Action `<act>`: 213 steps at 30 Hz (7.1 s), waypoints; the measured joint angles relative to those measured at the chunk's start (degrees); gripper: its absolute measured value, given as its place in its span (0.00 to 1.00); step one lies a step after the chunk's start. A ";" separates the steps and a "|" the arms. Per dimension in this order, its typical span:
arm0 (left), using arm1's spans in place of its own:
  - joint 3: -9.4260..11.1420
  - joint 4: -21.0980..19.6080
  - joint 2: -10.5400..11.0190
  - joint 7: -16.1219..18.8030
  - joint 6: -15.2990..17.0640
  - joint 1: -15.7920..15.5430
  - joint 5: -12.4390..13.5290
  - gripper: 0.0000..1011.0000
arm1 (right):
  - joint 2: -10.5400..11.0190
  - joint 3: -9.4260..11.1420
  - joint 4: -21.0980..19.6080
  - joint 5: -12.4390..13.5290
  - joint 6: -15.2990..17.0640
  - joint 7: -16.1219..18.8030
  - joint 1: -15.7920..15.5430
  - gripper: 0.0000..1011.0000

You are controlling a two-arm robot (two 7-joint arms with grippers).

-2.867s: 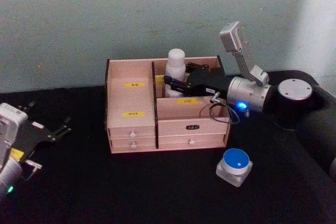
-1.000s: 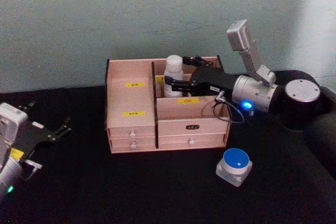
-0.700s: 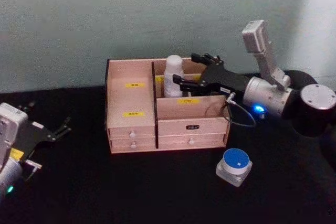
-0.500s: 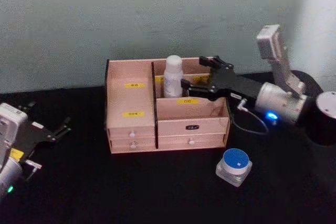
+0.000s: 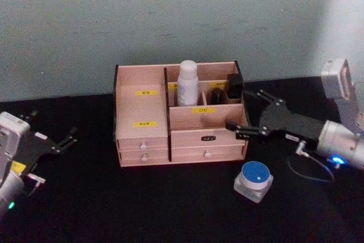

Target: Pick up the facial cleanser and watermelon frost from the table and place them into the tiered storage box.

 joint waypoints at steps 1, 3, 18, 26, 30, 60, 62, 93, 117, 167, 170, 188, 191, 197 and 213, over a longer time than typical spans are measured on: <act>0.00 0.00 0.00 0.00 0.00 0.00 0.00 0.99 | 0.50 0.09 -0.50 0.17 0.05 -0.01 -0.52 0.99; 0.00 0.00 0.00 0.00 0.00 0.00 0.00 0.99 | 1.84 0.40 -1.80 0.70 0.25 -0.03 -2.04 0.99; 0.00 0.00 0.00 0.00 0.00 0.00 0.00 0.99 | 6.41 0.82 -5.05 3.63 4.09 -0.99 -7.50 0.99; 0.00 0.00 0.00 0.00 0.00 0.00 0.00 0.99 | 6.96 -0.65 -4.14 2.92 6.89 -2.37 -7.65 0.99; 0.00 0.00 0.00 0.00 0.00 0.00 0.00 0.99 | 6.82 -1.54 -3.37 2.25 7.92 -2.68 -7.09 0.99; 0.00 0.00 0.00 0.00 0.00 0.00 0.00 0.99 | 6.53 -4.31 -0.40 1.33 11.11 -2.17 -5.40 0.99; 0.00 0.00 0.00 0.00 0.00 0.00 0.00 0.99 | 6.57 -4.38 -0.40 1.35 11.15 -2.10 -5.41 0.99; 0.00 0.00 0.00 0.00 0.00 0.00 0.00 0.99 | 7.36 -5.78 0.02 1.74 12.65 -1.27 -4.84 0.99; 0.00 0.00 0.00 0.00 0.00 0.00 0.00 0.99 | 7.33 -6.10 0.27 1.62 12.77 -1.46 -4.68 0.99; 0.00 0.00 0.00 0.00 0.00 0.00 0.00 0.99 | 7.82 -7.11 0.31 0.98 10.73 1.51 -3.98 0.72; 0.00 0.00 0.00 0.00 0.00 0.00 0.00 0.99 | 8.03 -7.24 0.07 1.02 10.26 2.19 -3.71 0.72; 0.00 0.00 0.00 0.00 0.00 0.00 0.00 0.99 | 6.38 -9.05 -1.00 1.34 7.35 5.47 0.65 0.72; 0.00 0.00 0.00 0.00 0.00 0.00 0.00 0.99 | 5.78 -9.46 -0.90 1.28 7.04 5.77 1.47 0.72; 0.00 0.00 0.00 0.00 0.00 0.00 0.00 0.99 | 3.99 -10.78 0.08 0.95 6.75 6.22 3.93 0.72; 0.00 0.00 0.00 0.00 0.00 0.00 0.00 0.99 | -0.67 -13.78 3.28 -0.52 6.19 6.35 10.06 0.72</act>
